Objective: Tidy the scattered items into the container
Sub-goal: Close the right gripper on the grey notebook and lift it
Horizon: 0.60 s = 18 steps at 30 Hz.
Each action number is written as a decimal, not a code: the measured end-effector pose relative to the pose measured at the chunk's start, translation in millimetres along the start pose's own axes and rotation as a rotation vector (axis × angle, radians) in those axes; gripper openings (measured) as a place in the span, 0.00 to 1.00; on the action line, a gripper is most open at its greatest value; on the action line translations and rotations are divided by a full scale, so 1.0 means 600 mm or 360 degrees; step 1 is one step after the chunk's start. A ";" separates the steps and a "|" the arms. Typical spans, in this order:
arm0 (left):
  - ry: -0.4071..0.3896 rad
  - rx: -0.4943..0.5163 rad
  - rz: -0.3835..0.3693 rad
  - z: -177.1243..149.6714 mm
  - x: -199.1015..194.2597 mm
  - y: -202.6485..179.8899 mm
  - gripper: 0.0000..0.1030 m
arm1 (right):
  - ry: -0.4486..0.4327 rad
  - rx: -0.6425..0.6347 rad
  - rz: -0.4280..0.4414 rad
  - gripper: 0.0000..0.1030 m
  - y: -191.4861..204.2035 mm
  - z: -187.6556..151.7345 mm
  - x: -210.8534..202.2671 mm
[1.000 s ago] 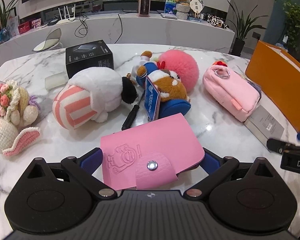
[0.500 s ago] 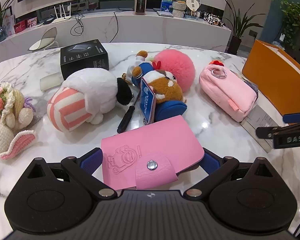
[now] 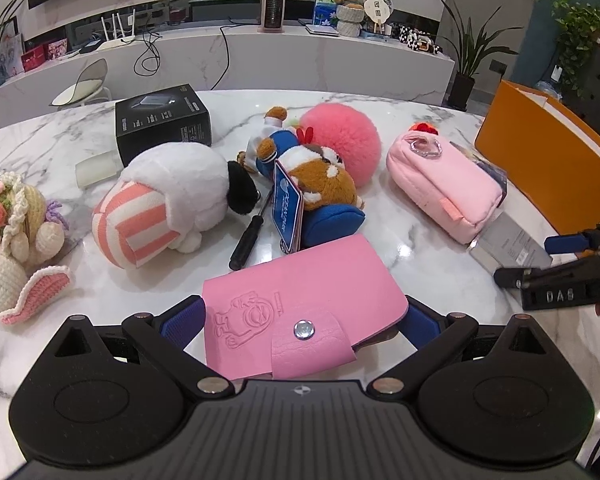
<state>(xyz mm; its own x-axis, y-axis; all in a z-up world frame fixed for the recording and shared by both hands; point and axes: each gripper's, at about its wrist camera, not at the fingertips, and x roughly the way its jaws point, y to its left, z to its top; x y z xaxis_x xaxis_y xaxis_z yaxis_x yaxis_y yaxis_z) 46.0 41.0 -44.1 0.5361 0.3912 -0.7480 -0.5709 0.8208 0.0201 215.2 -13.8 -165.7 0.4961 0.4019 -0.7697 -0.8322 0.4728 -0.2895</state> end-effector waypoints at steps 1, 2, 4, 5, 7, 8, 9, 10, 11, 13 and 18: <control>-0.0006 0.0000 -0.0003 0.001 -0.003 0.000 1.00 | -0.0028 -0.0030 0.0015 0.66 0.007 -0.003 -0.009; -0.0011 -0.0001 -0.0006 0.002 -0.005 0.001 1.00 | -0.0041 -0.0048 0.0021 0.54 0.013 -0.002 -0.014; -0.0021 -0.0009 -0.0007 0.004 -0.009 0.002 1.00 | -0.0048 -0.0048 0.0035 0.42 0.021 -0.005 -0.026; -0.0026 -0.0014 -0.0004 0.006 -0.010 0.003 1.00 | -0.0040 -0.0041 0.0037 0.39 0.023 -0.008 -0.030; -0.0033 -0.0019 -0.0005 0.007 -0.013 0.004 1.00 | -0.0047 0.0019 0.0076 0.38 0.014 -0.013 -0.036; -0.0035 -0.0024 -0.0002 0.007 -0.014 0.005 1.00 | -0.0036 0.0040 0.0090 0.50 0.008 -0.013 -0.036; -0.0037 -0.0027 -0.0001 0.006 -0.015 0.005 1.00 | -0.0020 0.0056 0.0110 0.58 0.000 -0.012 -0.035; -0.0039 -0.0029 0.0001 0.006 -0.016 0.006 1.00 | -0.0027 0.0061 0.0126 0.74 -0.006 -0.012 -0.036; -0.0041 -0.0032 0.0005 0.006 -0.017 0.005 1.00 | -0.0041 0.0055 0.0138 0.85 -0.010 -0.010 -0.037; -0.0047 -0.0032 0.0007 0.007 -0.020 0.006 1.00 | -0.0039 0.0004 0.0174 0.88 -0.020 -0.001 -0.035; -0.0043 -0.0048 0.0016 0.010 -0.018 0.007 1.00 | 0.0075 -0.0169 0.0284 0.90 -0.032 0.032 -0.005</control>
<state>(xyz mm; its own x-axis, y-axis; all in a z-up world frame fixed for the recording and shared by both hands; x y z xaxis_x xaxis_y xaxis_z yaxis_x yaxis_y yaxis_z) 41.5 43.1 -32.0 0.5466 0.4106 -0.7298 -0.5945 0.8040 0.0071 234.3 -9.0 -147.1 0.3284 0.4333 -0.8393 -0.9284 0.3114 -0.2025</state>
